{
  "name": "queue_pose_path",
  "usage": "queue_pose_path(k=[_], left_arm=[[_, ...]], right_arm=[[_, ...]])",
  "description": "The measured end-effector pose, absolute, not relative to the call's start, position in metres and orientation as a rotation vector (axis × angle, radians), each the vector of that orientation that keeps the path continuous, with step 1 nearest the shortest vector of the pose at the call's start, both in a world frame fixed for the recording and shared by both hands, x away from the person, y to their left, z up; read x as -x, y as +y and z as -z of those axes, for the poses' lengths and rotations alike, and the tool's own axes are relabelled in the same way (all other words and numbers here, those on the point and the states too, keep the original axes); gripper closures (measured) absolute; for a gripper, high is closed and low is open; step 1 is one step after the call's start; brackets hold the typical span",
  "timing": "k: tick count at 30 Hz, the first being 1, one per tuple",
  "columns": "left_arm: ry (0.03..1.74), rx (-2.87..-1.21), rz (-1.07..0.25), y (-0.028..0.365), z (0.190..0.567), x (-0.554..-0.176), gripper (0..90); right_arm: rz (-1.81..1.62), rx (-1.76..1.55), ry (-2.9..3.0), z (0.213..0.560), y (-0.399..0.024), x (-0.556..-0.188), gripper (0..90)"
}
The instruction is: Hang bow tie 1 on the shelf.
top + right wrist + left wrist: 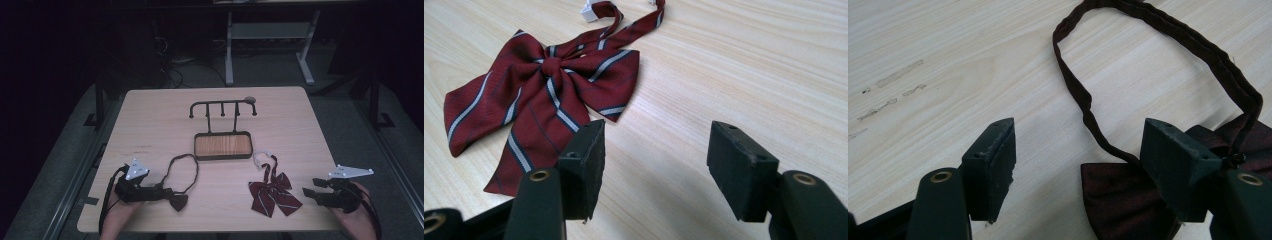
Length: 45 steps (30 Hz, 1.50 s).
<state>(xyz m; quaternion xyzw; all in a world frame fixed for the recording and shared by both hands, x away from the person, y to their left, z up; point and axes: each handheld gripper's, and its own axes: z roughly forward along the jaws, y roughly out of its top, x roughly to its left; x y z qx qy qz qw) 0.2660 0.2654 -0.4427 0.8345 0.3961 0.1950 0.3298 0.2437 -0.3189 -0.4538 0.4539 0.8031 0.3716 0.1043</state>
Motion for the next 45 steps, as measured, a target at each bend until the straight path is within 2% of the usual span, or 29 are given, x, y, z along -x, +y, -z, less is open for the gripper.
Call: queue_pose_path(k=[20, 45], left_arm=[[1.016, -2.198, -0.522, 0.265, 0.443, -0.266, 30.1], [1.002, -2.198, -0.531, 0.264, 0.442, -0.263, 29.9]], right_arm=[[-1.085, -1.287, 2.413, 0.452, -0.307, -0.246, 39.4], [-0.974, -1.199, 2.542, 0.427, -0.276, -0.268, 39.4]])
